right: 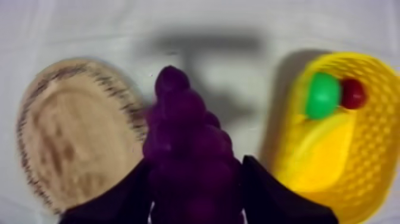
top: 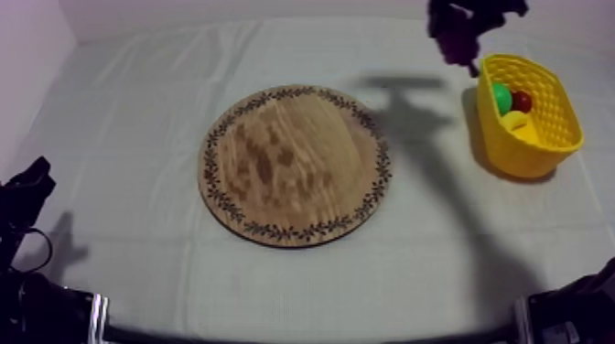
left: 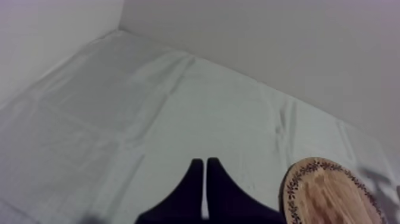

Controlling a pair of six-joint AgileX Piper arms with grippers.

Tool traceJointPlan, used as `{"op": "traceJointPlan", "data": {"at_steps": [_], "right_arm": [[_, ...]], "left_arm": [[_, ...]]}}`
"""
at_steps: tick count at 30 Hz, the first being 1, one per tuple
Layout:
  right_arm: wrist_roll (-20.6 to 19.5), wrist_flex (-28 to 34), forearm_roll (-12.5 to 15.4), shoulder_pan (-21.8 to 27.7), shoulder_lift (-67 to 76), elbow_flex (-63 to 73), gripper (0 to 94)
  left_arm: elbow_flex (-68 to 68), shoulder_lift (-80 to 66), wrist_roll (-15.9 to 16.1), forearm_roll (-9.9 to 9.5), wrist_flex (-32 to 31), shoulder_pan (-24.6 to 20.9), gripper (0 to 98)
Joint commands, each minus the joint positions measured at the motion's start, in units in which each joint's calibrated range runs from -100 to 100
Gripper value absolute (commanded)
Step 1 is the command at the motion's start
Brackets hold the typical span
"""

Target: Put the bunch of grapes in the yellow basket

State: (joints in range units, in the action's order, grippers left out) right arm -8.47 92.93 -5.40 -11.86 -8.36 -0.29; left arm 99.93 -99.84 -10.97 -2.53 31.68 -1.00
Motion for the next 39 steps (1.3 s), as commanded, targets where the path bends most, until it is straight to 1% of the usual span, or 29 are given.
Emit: {"op": "traceJointPlan", "data": {"at_steps": [1, 8, 14, 21, 30, 35, 37, 39], "right_arm": [[1.2, -0.5, -0.5, 5.2, 0.8, -2.5, 32.3], [3.6, -3.7, -2.6, 12.4, 2.7, -8.6, 32.7], [4.3, -6.1, -3.8, 15.6, 2.1, -11.7, 33.1], [4.1, -6.8, -3.6, 16.0, -1.3, -12.3, 34.6], [3.6, -7.6, -3.2, 15.6, -8.8, -11.0, 52.3], [3.9, -7.4, -2.5, 15.1, -10.3, -10.4, 60.9], [4.2, -7.3, -2.3, 14.8, -9.7, -10.6, 61.8], [4.5, -7.7, -2.1, 14.6, -8.3, -11.0, 59.9]], "left_arm": [[0.0, 0.0, 0.0, 0.01, 0.0, 0.0, 0.0], [0.0, 0.0, 0.0, 0.01, 0.0, 0.0, 0.0], [0.0, 0.0, 0.0, 0.01, 0.0, 0.0, 0.0], [0.0, 0.0, 0.0, 0.01, 0.0, 0.0, 0.0], [0.0, 0.0, 0.0, 0.01, 0.0, 0.0, 0.0], [0.0, 0.0, 0.0, 0.01, 0.0, 0.0, 0.0], [0.0, 0.0, 0.0, 0.01, 0.0, 0.0, 0.0], [0.0, 0.0, 0.0, 0.01, 0.0, 0.0, 0.0]]}}
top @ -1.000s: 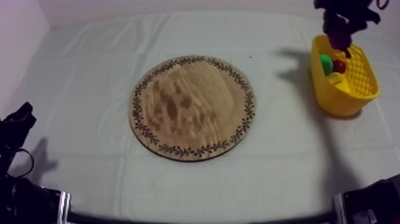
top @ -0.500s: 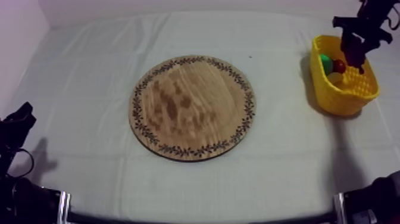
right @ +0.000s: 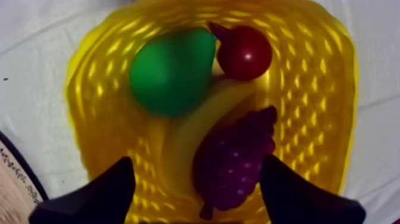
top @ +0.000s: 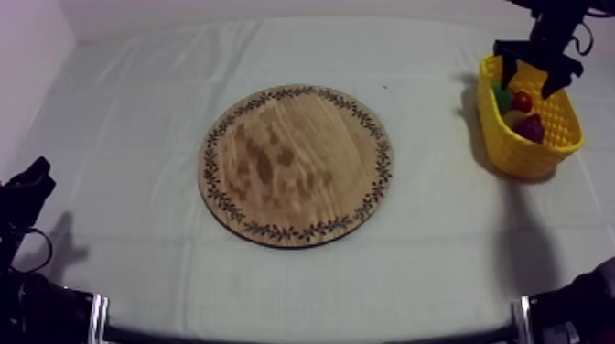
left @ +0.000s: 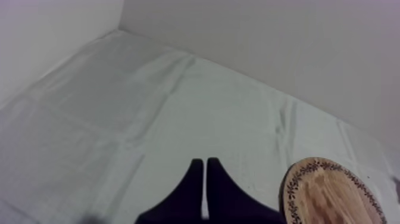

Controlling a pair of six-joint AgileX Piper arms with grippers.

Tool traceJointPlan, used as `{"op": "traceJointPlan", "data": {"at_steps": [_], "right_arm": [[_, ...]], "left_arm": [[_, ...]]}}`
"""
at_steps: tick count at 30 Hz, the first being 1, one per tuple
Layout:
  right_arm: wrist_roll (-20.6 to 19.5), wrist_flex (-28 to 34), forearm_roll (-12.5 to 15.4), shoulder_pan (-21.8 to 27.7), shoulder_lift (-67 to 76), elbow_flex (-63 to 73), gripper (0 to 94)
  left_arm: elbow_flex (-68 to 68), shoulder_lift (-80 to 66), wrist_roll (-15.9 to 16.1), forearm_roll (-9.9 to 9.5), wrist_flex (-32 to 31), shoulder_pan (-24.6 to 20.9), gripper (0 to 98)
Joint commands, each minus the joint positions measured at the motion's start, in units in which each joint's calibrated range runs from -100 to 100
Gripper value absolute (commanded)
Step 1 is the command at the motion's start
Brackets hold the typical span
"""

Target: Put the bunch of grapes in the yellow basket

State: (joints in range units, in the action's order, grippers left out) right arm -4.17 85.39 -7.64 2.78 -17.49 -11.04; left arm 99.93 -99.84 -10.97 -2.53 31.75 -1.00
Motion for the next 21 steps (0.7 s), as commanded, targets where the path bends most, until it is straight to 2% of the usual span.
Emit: {"op": "traceJointPlan", "data": {"at_steps": [1, 6, 14, 21], "right_arm": [[0.3, -0.5, 0.3, -0.1, 1.8, -0.5, 58.1], [1.4, -4.7, 1.0, 0.7, 8.9, -4.4, 47.7], [3.6, -18.8, 1.6, 2.5, 25.0, -21.0, 36.0], [7.0, -30.5, 4.5, 3.5, 39.8, -37.3, 17.5]], "left_arm": [[0.0, 0.0, 0.0, 0.01, -0.1, 0.0, 0.0], [0.0, 0.0, 0.0, 0.01, -0.1, 0.0, 0.0], [0.0, 0.0, 0.0, 0.01, -0.1, 0.0, 0.0], [0.0, 0.0, 0.0, 0.01, -0.1, 0.0, 0.0]]}}
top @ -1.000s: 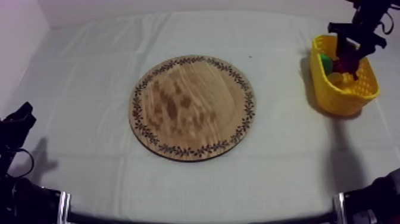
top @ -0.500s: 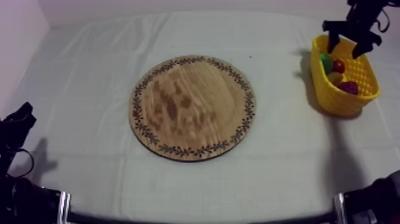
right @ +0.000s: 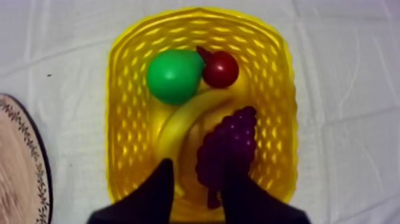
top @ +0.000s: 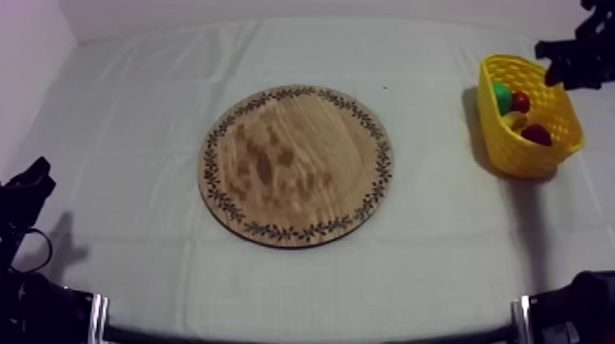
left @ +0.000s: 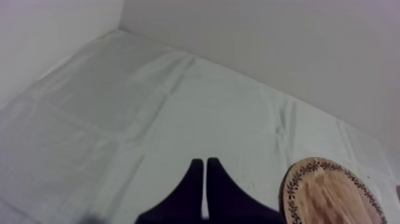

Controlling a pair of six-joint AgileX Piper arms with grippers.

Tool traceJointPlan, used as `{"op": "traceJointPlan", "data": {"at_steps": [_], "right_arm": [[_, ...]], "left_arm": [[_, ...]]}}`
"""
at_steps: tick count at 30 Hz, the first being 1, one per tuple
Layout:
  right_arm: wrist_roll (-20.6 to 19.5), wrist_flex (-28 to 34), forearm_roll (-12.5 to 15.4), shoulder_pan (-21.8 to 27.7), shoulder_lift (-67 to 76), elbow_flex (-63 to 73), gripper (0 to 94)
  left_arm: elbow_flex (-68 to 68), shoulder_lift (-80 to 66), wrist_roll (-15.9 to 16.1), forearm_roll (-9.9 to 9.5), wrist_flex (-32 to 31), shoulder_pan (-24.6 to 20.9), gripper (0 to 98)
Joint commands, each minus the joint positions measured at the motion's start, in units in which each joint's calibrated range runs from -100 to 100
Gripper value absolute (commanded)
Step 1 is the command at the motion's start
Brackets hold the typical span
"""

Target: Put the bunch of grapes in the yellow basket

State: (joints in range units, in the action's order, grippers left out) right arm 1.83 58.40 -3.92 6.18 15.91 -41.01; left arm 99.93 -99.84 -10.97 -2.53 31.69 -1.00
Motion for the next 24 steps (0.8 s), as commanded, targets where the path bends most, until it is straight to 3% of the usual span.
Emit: {"op": "traceJointPlan", "data": {"at_steps": [1, 8, 14, 24], "right_arm": [[1.6, -4.7, 1.3, 0.3, 8.5, -9.6, 15.9], [8.0, -10.9, 6.8, 1.0, 25.1, -24.0, 3.5], [14.9, -13.0, 12.0, 1.7, 40.6, -34.9, 0.7], [15.0, -17.5, 14.5, 1.1, 60.2, -50.9, 0.3]], "left_arm": [[0.0, 0.0, 0.0, 0.01, 0.0, 0.0, 0.0], [0.0, 0.0, 0.0, 0.01, 0.0, 0.0, 0.0], [0.0, 0.0, 0.0, 0.01, 0.0, 0.0, 0.0], [0.0, 0.0, 0.0, 0.01, 0.0, 0.0, 0.0]]}}
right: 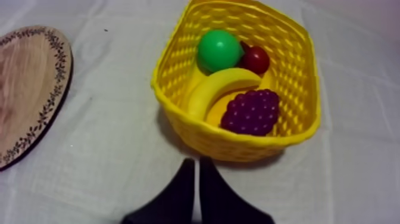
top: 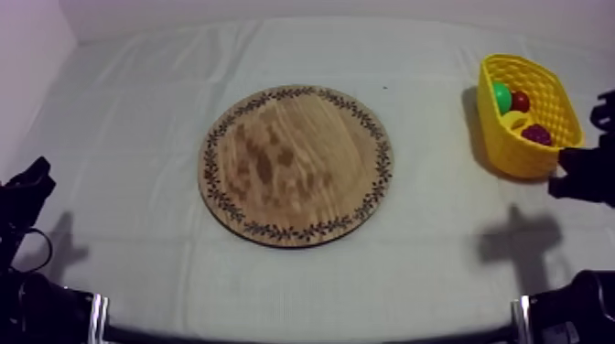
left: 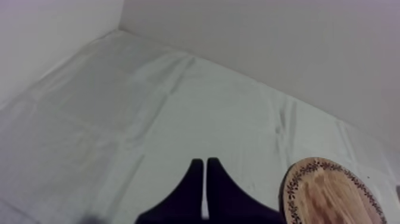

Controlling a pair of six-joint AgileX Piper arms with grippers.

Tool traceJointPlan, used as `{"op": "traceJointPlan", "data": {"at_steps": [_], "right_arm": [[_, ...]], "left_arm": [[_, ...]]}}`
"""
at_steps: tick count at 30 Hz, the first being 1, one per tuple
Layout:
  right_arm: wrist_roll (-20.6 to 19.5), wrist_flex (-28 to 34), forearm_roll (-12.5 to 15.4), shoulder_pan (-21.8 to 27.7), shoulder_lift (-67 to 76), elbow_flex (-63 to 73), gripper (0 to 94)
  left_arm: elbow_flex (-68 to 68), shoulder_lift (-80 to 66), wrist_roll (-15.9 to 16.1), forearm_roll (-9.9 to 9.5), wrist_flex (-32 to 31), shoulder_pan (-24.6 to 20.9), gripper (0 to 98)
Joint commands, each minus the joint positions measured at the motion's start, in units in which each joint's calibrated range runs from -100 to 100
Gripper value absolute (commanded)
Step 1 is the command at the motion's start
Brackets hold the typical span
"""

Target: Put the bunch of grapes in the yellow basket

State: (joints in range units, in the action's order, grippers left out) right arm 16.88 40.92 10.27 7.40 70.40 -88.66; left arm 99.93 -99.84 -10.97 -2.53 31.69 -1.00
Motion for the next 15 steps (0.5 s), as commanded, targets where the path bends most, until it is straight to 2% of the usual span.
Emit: {"op": "traceJointPlan", "data": {"at_steps": [1, 5, 10, 13, 15], "right_arm": [[-0.4, 0.1, 0.1, -0.3, 7.3, -4.4, 0.3], [-4.6, 1.6, -1.2, -1.2, 14.0, -6.4, 0.3], [-10.9, 3.1, -4.6, -3.0, 22.3, -7.5, 0.4], [-11.4, 1.2, -6.5, -3.4, 24.3, -8.7, 0.4], [-9.7, -0.6, -7.6, -3.5, 24.8, -9.7, 0.5]], "left_arm": [[0.0, 0.0, 0.0, 0.01, 0.0, 0.0, 0.0], [0.0, 0.0, 0.0, 0.01, 0.0, 0.0, 0.0], [0.0, 0.0, 0.0, 0.01, 0.0, 0.0, 0.0], [0.0, 0.0, 0.0, 0.01, 0.0, 0.0, 0.0], [0.0, 0.0, 0.0, 0.01, 0.0, 0.0, 0.0]]}}
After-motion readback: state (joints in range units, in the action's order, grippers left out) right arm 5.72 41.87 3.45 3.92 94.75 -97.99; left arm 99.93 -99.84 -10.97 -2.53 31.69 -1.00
